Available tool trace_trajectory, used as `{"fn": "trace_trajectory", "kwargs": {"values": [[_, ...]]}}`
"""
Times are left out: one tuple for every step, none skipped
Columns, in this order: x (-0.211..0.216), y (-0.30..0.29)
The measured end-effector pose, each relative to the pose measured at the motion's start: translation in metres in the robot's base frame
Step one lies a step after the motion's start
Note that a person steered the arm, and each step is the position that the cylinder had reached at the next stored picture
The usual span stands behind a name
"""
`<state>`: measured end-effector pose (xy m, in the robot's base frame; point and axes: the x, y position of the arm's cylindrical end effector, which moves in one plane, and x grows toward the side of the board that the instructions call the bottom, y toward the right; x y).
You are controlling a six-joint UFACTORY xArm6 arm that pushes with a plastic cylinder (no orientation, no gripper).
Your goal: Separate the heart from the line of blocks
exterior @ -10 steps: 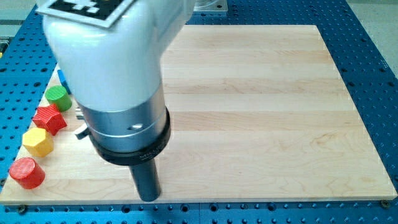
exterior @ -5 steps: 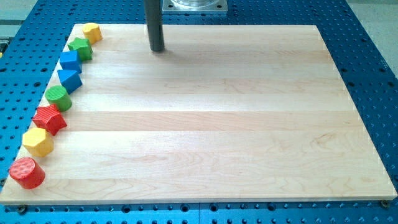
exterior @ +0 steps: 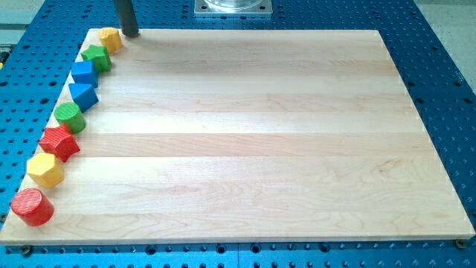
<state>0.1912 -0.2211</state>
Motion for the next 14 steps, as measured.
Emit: {"fn": "trace_trajectory", "kwargs": {"values": [[0.0,-0.058],[0.001,-0.065],[0.001,-0.065],[0.0,-0.065],[0.001,-0.065],[0.01,-0.069],[0.027,-0.068],[0.023,-0.074],[0.023,-0.074],[0.026,-0.074],[0.029,-0.074],[0.029,-0.073],[0.035,-0.067],[0.024,-0.07]]}}
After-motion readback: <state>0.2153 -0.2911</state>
